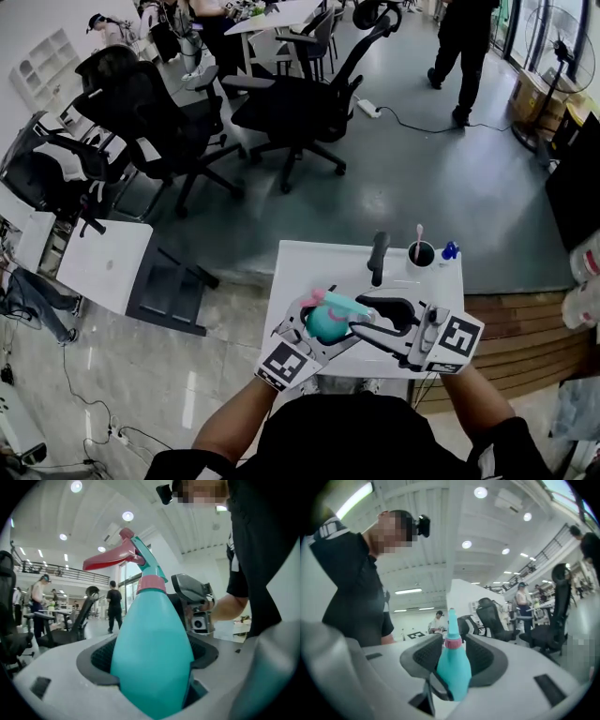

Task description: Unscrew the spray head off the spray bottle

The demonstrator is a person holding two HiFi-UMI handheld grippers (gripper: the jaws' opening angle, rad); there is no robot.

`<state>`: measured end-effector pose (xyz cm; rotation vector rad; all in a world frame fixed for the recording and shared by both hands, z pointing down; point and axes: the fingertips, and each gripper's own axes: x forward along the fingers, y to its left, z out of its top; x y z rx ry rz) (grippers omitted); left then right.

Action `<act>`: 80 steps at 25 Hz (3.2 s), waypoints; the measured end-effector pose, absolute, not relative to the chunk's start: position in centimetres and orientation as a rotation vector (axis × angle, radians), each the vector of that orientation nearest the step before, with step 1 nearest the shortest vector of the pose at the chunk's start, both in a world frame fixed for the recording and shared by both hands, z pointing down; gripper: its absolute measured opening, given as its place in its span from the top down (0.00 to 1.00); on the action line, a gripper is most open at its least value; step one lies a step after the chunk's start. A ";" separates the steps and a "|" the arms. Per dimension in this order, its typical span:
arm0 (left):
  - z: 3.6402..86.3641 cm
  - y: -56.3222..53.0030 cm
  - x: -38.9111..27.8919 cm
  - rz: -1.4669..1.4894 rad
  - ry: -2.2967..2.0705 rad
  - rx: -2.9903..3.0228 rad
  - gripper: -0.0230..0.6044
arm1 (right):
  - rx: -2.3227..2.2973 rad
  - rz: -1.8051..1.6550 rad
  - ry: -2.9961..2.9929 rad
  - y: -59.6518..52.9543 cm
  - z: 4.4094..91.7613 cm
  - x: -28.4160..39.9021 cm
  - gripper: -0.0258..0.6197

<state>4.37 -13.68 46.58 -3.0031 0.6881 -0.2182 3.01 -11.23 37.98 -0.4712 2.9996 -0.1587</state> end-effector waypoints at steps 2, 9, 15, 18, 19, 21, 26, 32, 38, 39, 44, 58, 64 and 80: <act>47.1 -15.3 3.3 -0.246 0.855 -2.962 0.29 | -0.562 -0.254 2.948 -12.1 38.6 3.7 0.73; 47.5 -17.9 1.6 -0.299 1.170 -2.809 0.29 | -0.792 -0.145 3.028 -11.6 39.4 2.5 0.76; 47.5 -18.4 1.8 -0.308 1.216 -2.766 0.29 | -0.986 -0.169 3.018 -13.1 39.3 1.2 0.77; 47.3 -18.3 2.2 -0.308 1.210 -2.753 0.29 | -1.038 -0.175 3.008 -13.6 39.7 1.3 0.82; 47.3 -18.3 2.2 -0.311 1.212 -2.751 0.29 | -1.042 -0.187 3.004 -13.7 39.7 1.3 0.81; 47.8 -18.2 2.2 -0.325 1.222 -2.747 0.29 | -1.051 -0.215 2.996 -13.8 39.6 1.2 0.77; 48.1 -17.5 3.4 -0.341 1.180 -2.733 0.29 | -1.056 -0.253 2.972 -14.1 39.4 0.9 0.70; 48.2 -17.5 3.6 -0.338 1.170 -2.753 0.29 | -1.060 -0.230 2.984 -14.6 39.4 1.0 0.72; 48.3 -17.4 3.7 -0.323 1.159 -2.778 0.29 | -1.020 -0.238 2.995 -14.6 39.6 1.0 0.75; 48.0 -17.4 3.7 -0.311 1.143 -2.788 0.29 | -1.000 -0.234 3.003 -14.6 39.5 0.9 0.75; 46.8 -15.8 4.9 -0.181 0.893 -2.916 0.29 | -0.725 -0.135 3.104 -13.3 38.6 0.4 0.75; 43.9 -9.0 6.0 -0.063 0.062 -3.077 0.29 | 0.025 0.220 3.284 -7.8 37.6 -0.1 0.74; 44.4 -12.9 4.0 -0.064 0.448 -3.120 0.29 | -0.360 0.001 3.158 -11.2 37.4 1.1 0.58; 47.8 -16.5 3.2 -0.243 0.903 -2.965 0.29 | -0.803 -0.167 3.012 -12.8 38.7 0.8 0.70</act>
